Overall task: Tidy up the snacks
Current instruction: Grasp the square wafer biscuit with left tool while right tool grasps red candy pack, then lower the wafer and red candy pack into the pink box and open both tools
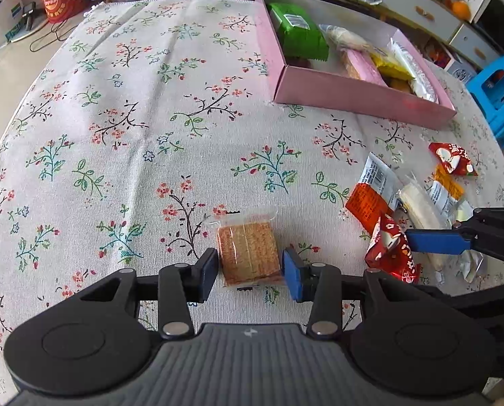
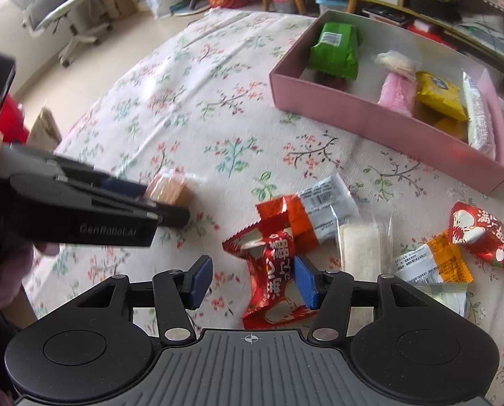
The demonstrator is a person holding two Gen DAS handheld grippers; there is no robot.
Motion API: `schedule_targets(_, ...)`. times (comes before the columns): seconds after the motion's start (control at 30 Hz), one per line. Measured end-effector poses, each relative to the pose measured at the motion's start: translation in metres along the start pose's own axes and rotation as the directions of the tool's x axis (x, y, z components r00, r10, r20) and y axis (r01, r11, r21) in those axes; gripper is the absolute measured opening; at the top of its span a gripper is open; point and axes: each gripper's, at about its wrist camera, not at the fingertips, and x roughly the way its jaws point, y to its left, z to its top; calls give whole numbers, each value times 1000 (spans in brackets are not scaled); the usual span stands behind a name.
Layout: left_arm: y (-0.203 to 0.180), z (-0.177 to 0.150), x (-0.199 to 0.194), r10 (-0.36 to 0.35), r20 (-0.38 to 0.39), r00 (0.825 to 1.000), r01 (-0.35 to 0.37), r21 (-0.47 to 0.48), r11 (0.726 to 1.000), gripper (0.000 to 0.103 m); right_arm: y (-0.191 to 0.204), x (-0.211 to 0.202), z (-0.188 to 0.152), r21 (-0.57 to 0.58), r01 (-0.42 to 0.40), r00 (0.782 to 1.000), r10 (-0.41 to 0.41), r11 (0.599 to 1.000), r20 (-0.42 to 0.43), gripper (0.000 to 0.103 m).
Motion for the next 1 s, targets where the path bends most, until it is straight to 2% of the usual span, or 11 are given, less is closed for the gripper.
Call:
schedule_targets(0.13, -3, -1, 0, 12, 1, 1000, -12, 16, 1000, 39, 3, 8, -3, -22, 41, 999, -42, 999, -32, 53)
schedule_targets(0.2, -4, -1, 0, 17, 2, 1000, -17, 25, 1000, 39, 2, 13, -4, -19, 57, 997, -58, 998, -46, 47)
schedule_targets(0.27, -5, -1, 0, 21, 4, 1000, -21, 28, 999, 36, 1, 13, -3, -9, 59, 997, -59, 998, -43, 33)
schedule_targets(0.3, -5, 0, 0, 25, 7, 1000, -25, 29, 999, 33, 0, 11, -2, 2, 47, 998, -47, 999, -39, 32)
schedule_targets(0.7, 11, 10, -14, -8, 47, 999, 10, -44, 999, 32, -17, -9, 9, 149, -60, 998, 54, 987, 42, 31)
schedule_targets(0.9, 8, 25, -24, -39, 119, 992, 49, -78, 996, 32, -49, -29, 20, 271, -63, 991, 28, 960, 131, 31)
schedule_targets(1.0, 1, 39, -26, -49, 146, 988, 60, -75, 995, 32, -72, -37, 25, 360, -58, 986, -2, 931, 165, 31)
